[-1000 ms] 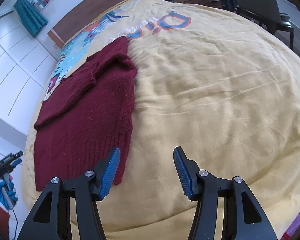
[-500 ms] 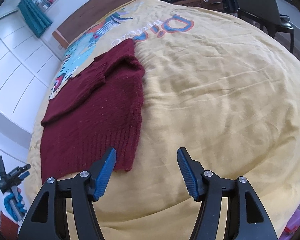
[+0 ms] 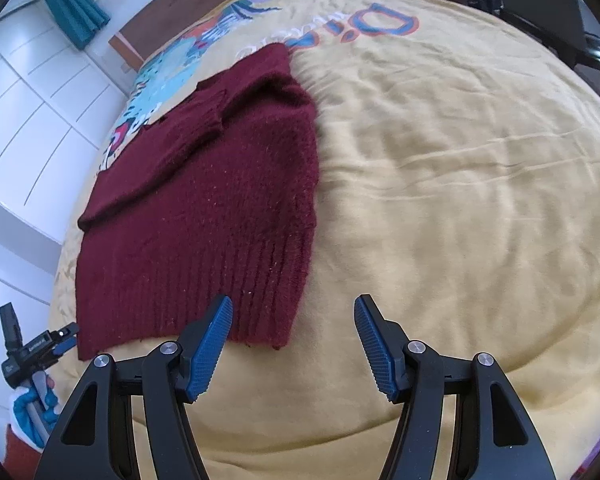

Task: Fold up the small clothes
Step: 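Withdraw the left gripper and move both grippers to the sweater hem, then close the left gripper on one hem corner while the right gripper grasps the other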

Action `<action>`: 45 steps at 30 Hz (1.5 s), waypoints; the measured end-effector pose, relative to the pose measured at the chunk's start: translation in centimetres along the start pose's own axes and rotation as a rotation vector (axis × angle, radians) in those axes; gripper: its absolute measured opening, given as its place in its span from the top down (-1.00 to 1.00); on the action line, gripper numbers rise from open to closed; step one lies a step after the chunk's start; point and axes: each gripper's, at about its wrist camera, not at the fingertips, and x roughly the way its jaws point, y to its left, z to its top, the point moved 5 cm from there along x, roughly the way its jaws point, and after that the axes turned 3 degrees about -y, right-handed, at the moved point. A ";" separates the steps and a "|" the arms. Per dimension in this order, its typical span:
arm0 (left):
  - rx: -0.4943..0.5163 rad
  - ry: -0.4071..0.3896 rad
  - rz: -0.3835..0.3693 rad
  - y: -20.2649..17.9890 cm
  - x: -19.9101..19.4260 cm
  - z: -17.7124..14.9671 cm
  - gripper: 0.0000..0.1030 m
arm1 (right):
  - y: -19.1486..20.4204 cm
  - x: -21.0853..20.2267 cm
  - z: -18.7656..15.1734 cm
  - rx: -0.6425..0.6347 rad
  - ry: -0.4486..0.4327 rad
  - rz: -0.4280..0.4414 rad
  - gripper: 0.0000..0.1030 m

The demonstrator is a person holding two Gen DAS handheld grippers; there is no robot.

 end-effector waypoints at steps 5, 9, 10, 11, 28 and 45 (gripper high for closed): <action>-0.008 0.036 -0.030 -0.7 1.1 -0.6 -0.23 | 0.4 1.8 0.1 -0.008 0.038 0.020 -0.26; -0.013 0.054 -0.055 -1.2 1.6 -0.8 -0.23 | 0.5 3.1 0.1 -0.011 0.067 0.037 -0.26; -0.016 0.057 -0.060 -1.4 1.7 -0.8 -0.23 | 0.5 3.3 0.1 -0.012 0.072 0.042 -0.26; -0.021 0.061 -0.068 -1.4 1.8 -0.8 -0.23 | 0.5 3.5 0.1 -0.012 0.077 0.047 -0.26; -0.100 0.095 -0.211 -1.5 2.1 -1.2 -0.19 | 2.0 5.6 -0.1 -0.043 0.133 0.139 -0.04; -0.109 0.113 -0.219 0.6 1.4 -1.6 0.75 | 1.4 5.9 0.5 -0.023 0.145 0.156 0.71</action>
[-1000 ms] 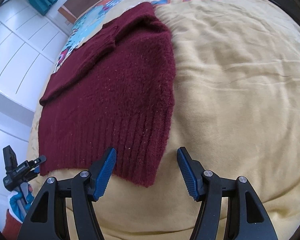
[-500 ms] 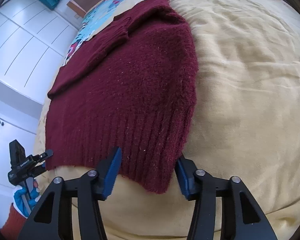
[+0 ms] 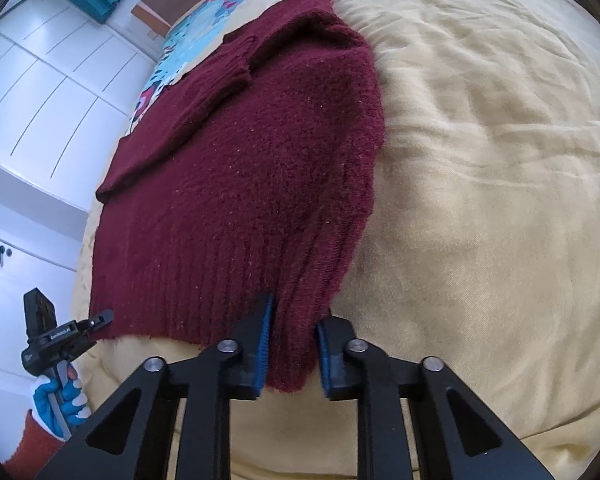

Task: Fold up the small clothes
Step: 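Close the left gripper on one hem corner while the right gripper grasps the other, then lift the hem with both grippers and fold it toward the collar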

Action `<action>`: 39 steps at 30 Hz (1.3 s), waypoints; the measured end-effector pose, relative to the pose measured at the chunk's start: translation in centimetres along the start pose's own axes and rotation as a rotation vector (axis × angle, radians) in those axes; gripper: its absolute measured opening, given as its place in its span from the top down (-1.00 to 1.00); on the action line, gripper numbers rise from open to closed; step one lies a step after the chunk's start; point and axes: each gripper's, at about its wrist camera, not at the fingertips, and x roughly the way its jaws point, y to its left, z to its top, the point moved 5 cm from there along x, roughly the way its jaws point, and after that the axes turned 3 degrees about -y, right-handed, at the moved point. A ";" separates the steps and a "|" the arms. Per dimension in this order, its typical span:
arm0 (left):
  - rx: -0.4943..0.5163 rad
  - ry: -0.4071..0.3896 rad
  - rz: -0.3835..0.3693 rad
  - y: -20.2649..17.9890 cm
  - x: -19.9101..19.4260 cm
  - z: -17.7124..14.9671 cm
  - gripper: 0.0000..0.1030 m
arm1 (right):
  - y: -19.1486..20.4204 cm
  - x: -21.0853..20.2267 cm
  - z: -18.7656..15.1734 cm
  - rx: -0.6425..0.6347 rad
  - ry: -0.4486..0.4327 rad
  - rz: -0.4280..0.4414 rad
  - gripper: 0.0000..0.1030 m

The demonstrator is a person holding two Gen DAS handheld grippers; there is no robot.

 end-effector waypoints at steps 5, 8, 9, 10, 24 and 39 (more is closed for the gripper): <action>0.021 -0.005 0.007 -0.6 -0.4 0.0 0.80 | 0.1 -0.5 0.4 -0.001 -0.006 0.012 0.77; 0.025 -0.013 0.003 -1.0 -0.7 0.3 0.81 | 0.3 -1.0 0.8 -0.006 -0.017 0.025 0.78; 0.030 -0.019 0.000 -1.1 -1.0 0.5 0.81 | 0.4 -1.3 1.0 -0.008 -0.023 0.033 0.78; 0.034 -0.023 0.000 -1.3 -1.2 0.6 0.81 | 0.5 -1.5 1.2 -0.011 -0.029 0.038 0.78; 0.096 -0.170 -0.087 -6.2 -6.1 7.9 0.81 | 4.3 -6.2 8.0 -0.058 -0.175 0.116 0.79; 0.070 -0.298 -0.155 -9.9 -5.6 21.1 0.81 | 6.4 -5.0 20.9 -0.042 -0.303 0.121 0.79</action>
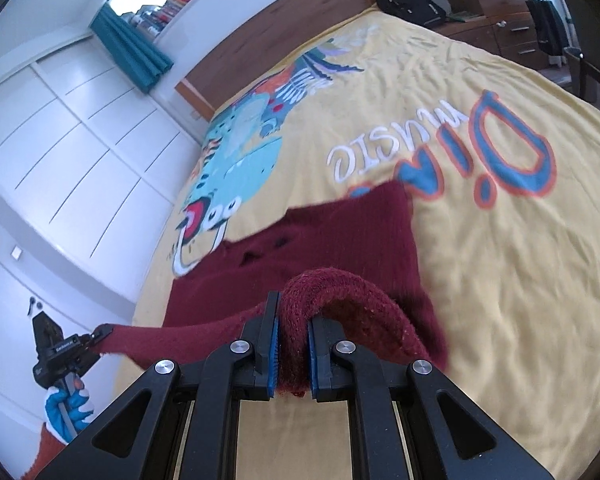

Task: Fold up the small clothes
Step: 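Lift the hem with both grippers and fold it toward the collar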

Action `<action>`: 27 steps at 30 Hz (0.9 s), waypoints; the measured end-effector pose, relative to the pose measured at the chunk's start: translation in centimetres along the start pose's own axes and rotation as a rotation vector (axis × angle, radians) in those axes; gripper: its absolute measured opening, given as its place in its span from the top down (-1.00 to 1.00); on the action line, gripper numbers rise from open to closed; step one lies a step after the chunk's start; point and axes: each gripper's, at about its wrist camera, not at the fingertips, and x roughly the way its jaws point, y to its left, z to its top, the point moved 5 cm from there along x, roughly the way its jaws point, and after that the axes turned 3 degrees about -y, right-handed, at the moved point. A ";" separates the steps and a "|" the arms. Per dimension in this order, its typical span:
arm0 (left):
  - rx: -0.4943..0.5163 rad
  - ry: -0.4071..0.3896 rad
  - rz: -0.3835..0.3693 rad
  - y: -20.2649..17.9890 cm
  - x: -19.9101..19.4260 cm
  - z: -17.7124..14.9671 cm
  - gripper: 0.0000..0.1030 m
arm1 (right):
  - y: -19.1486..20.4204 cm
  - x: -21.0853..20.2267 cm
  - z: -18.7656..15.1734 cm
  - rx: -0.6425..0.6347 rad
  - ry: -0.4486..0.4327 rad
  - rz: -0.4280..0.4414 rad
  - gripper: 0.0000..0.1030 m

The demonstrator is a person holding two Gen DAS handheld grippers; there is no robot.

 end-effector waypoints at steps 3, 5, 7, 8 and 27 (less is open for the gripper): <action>-0.004 0.002 0.023 0.8 2.0 1.6 0.81 | -0.5 2.5 1.7 0.010 0.004 -0.014 0.79; -0.011 0.008 0.042 1.5 3.5 2.4 0.81 | -0.8 4.2 2.6 0.017 0.011 -0.022 0.79; -0.027 0.015 0.057 2.3 5.3 3.1 0.81 | -1.2 5.7 3.2 0.017 0.021 -0.033 0.79; -0.036 0.020 0.066 2.8 6.3 3.5 0.81 | -1.4 6.7 3.6 0.019 0.030 -0.040 0.79; -0.168 0.126 0.140 8.0 14.6 4.5 0.31 | -6.7 14.8 5.5 0.128 0.093 -0.173 -0.26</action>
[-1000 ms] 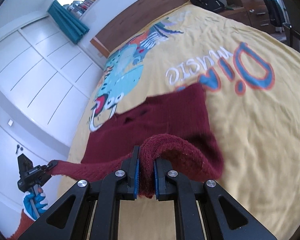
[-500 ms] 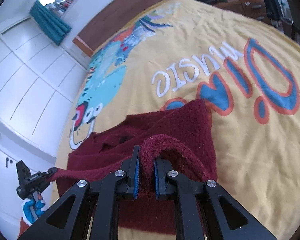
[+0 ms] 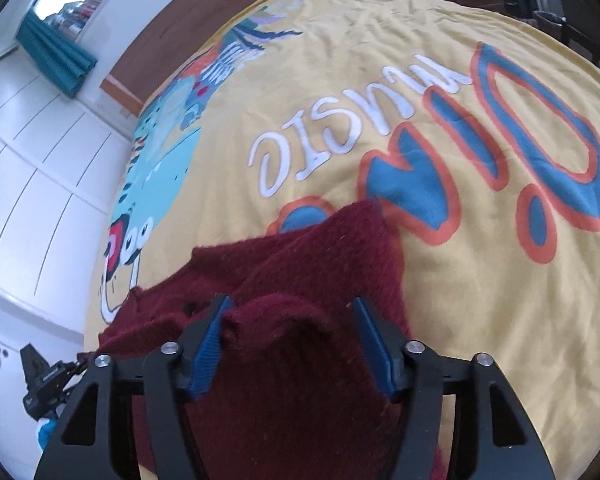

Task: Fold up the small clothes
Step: 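Lift the hem with both grippers and fold it toward the collar, then open both grippers and smooth the folded sweater, then withdraw them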

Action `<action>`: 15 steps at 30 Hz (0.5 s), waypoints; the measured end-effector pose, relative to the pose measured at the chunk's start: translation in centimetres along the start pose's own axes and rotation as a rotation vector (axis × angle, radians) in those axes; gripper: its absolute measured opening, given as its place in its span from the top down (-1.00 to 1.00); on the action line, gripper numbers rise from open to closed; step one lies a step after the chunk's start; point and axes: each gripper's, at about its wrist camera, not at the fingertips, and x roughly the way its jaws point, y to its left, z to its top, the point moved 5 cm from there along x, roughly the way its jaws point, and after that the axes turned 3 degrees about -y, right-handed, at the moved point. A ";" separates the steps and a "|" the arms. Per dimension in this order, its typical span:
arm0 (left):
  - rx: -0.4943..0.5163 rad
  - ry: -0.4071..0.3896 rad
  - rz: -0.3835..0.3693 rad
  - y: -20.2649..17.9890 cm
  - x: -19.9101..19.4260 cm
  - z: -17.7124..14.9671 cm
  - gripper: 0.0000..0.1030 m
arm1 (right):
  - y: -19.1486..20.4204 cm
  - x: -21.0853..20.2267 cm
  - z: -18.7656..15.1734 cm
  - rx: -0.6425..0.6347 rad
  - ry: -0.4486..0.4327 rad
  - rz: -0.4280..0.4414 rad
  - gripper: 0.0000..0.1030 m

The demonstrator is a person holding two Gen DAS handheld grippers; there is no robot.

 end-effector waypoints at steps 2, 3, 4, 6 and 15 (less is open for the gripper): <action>-0.006 -0.008 -0.015 -0.4 -0.5 0.4 0.22 | -0.3 -0.3 0.5 0.009 -0.006 0.004 -0.26; -0.005 -0.026 -0.022 -0.6 -1.0 0.6 0.09 | -0.3 -0.7 0.7 0.006 -0.012 0.005 -0.26; -0.001 -0.042 -0.018 -0.7 -1.4 1.0 0.02 | -0.3 -1.0 0.9 0.000 -0.017 0.007 -0.26; 0.003 -0.070 -0.018 -0.8 -2.4 1.6 -0.07 | -0.1 -1.7 1.3 -0.018 -0.030 0.008 -0.26; 0.171 -0.128 0.056 -2.7 -4.7 2.1 -0.07 | 4.2 -2.3 0.3 -0.249 -0.044 -0.004 -0.26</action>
